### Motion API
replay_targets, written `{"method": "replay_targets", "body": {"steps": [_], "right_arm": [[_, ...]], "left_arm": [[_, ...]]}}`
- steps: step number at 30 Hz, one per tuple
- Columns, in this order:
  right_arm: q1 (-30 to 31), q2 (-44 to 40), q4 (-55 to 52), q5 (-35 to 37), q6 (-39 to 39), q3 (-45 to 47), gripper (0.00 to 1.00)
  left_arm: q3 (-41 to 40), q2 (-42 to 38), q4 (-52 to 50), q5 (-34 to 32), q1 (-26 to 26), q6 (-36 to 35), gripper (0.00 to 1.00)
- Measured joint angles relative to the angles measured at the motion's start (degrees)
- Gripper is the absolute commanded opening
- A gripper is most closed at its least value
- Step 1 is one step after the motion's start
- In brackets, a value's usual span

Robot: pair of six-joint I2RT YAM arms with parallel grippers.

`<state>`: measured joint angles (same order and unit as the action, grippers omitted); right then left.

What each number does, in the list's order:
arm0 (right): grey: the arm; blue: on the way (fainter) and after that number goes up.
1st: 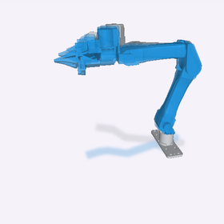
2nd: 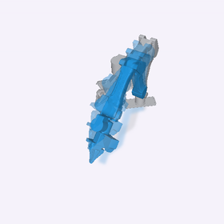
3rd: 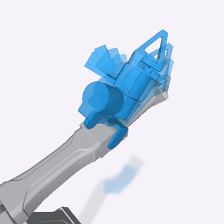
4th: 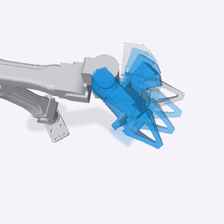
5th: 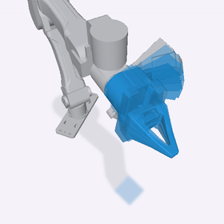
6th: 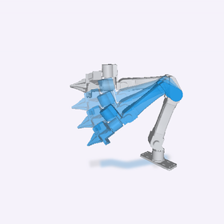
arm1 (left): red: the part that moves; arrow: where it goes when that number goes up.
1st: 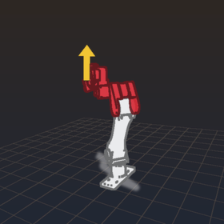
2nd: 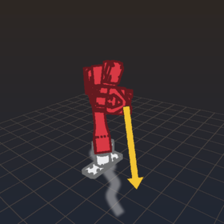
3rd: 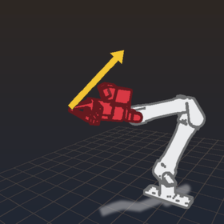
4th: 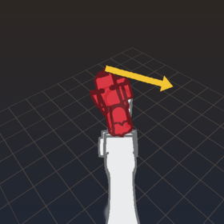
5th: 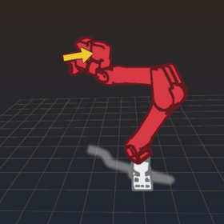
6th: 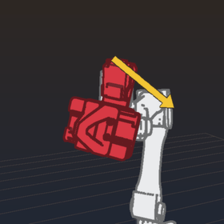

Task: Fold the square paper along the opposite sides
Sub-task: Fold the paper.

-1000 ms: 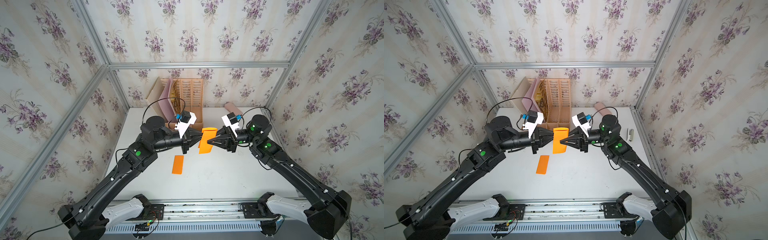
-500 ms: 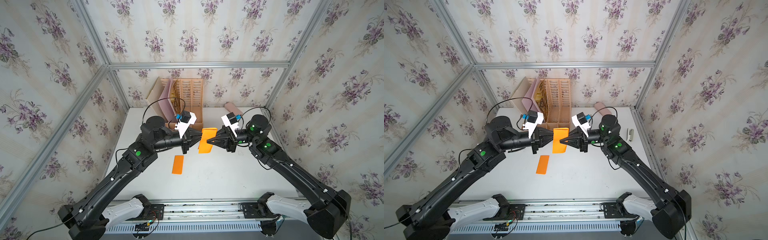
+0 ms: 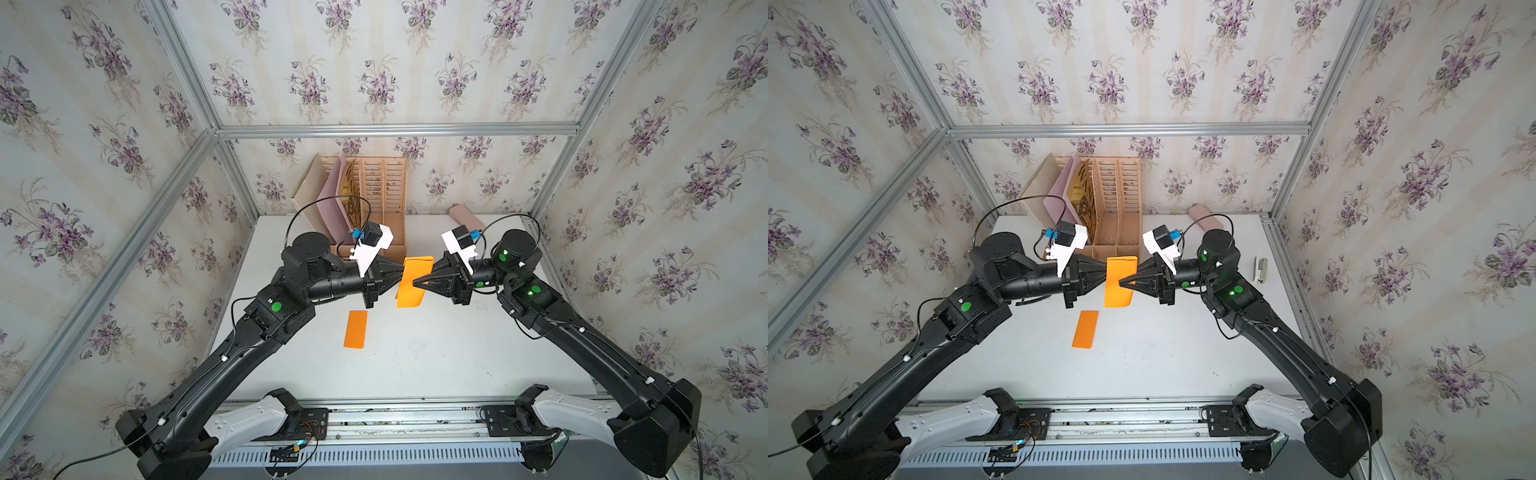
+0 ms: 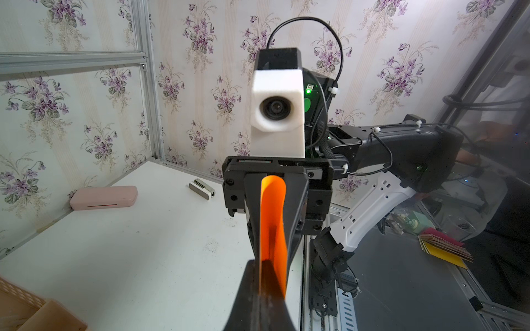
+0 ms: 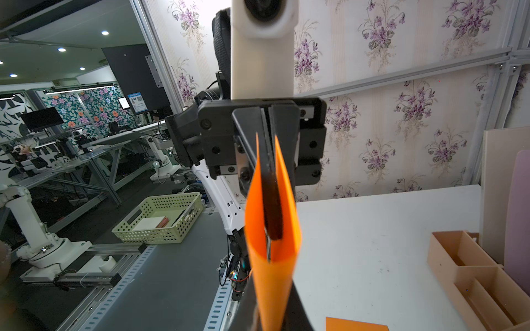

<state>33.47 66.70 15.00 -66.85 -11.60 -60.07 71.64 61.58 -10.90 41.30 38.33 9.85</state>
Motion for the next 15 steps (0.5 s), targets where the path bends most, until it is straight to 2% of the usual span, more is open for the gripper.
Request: {"method": "replay_targets", "body": {"steps": [15], "right_arm": [[0.04, 0.0, 0.0, 0.02, 0.02, 0.0, 0.06]], "left_arm": [[0.0, 0.0, -0.02, -0.02, 0.0, -0.04, 0.0]]}}
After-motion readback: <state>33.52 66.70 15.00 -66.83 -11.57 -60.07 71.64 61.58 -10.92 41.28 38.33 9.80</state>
